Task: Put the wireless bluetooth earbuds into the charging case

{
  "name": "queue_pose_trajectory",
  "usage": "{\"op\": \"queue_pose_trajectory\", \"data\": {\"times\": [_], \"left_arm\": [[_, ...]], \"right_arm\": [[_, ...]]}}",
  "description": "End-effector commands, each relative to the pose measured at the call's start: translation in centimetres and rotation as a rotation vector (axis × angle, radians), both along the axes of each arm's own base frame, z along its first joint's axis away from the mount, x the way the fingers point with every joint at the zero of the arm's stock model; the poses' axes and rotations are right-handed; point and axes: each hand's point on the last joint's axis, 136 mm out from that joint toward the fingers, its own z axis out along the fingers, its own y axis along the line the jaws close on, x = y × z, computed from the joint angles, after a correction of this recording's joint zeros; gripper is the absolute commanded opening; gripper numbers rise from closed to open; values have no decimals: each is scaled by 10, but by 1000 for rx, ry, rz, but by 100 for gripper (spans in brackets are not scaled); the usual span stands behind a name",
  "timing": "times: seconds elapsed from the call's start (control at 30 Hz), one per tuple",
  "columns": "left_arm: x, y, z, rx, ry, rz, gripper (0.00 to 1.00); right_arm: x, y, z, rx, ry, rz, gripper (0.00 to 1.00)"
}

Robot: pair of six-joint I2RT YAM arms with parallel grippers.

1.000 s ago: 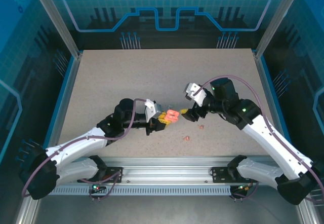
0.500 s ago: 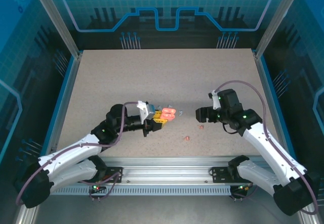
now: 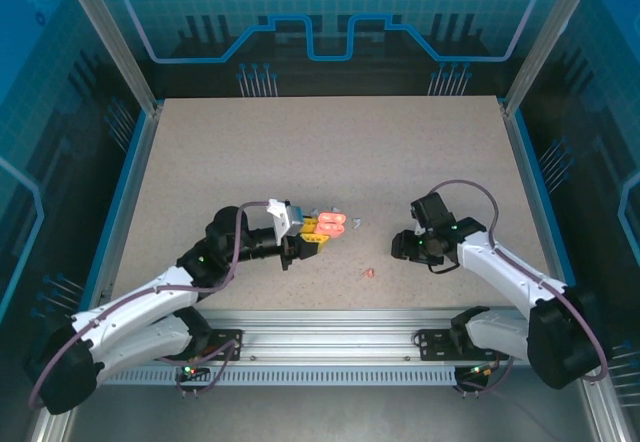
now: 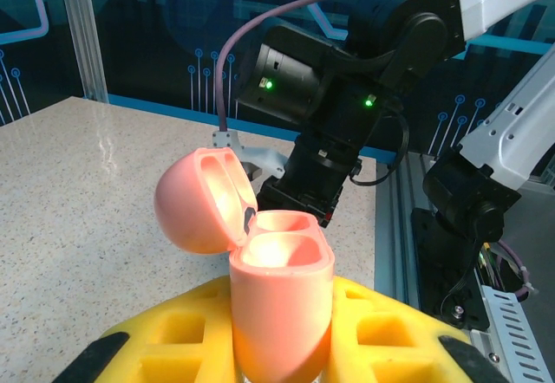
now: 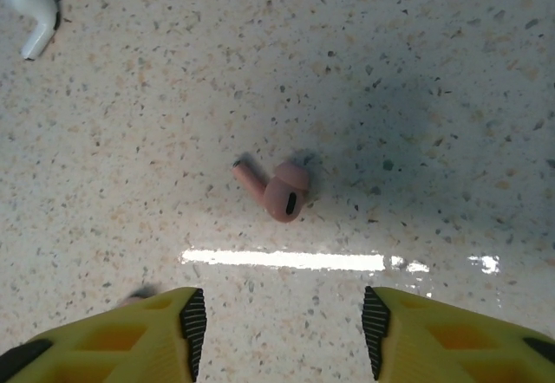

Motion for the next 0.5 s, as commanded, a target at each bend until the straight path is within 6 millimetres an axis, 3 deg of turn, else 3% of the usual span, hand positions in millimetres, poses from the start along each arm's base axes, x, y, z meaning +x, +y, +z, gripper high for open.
{"op": "queue_pose_trajectory", "data": {"times": [0.0, 0.3, 0.47], "left_arm": [[-3, 1, 4, -19, -20, 2, 5], [-3, 1, 4, -16, -15, 7, 5], [-3, 2, 5, -7, -8, 9, 6]], "right_arm": [[13, -1, -4, 14, -33, -53, 49], [20, 2, -19, 7, -7, -67, 43], [22, 1, -27, -8, 8, -73, 34]]}}
